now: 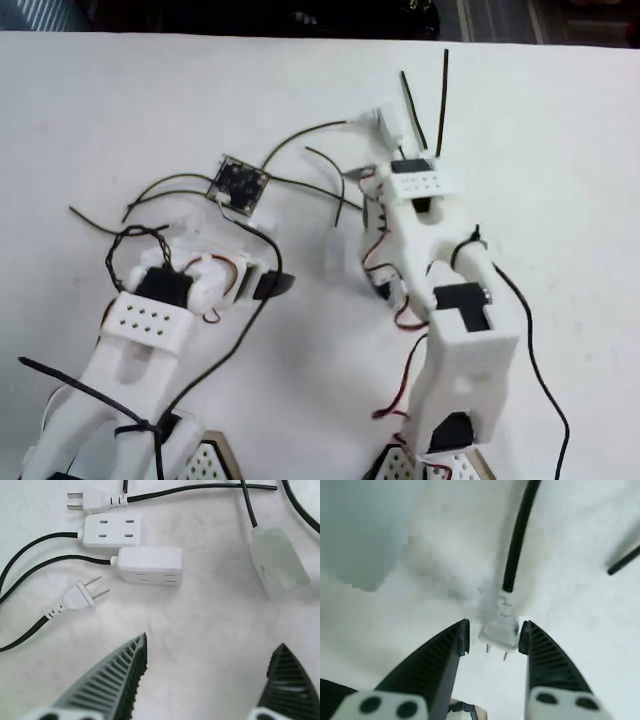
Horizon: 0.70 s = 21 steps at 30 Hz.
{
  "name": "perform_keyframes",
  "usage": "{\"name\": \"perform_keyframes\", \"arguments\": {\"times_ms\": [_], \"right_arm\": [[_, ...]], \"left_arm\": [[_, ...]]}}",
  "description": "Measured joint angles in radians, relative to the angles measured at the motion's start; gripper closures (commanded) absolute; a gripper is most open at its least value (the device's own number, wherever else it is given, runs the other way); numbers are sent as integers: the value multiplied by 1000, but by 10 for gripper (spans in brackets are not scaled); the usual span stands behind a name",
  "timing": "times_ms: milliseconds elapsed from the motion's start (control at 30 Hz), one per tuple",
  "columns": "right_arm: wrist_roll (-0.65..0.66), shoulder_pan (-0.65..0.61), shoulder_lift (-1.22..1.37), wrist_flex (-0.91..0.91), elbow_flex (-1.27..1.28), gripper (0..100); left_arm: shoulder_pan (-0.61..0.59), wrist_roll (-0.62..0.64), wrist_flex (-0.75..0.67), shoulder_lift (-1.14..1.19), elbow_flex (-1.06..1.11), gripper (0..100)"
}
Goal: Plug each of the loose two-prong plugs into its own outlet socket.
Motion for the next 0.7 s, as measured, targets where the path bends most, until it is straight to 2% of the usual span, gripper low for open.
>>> {"name": "perform_keyframes", "arguments": {"times_ms": [167,433,700], "right_arm": [[2,18,-81,8,0,841],[0,109,-9,5,0,842],[-26,54,87,-9,-14,843]], "left_arm": [[0,0,0,0,0,631],[0,0,0,0,0,631],[0,0,0,0,0,631]]}}
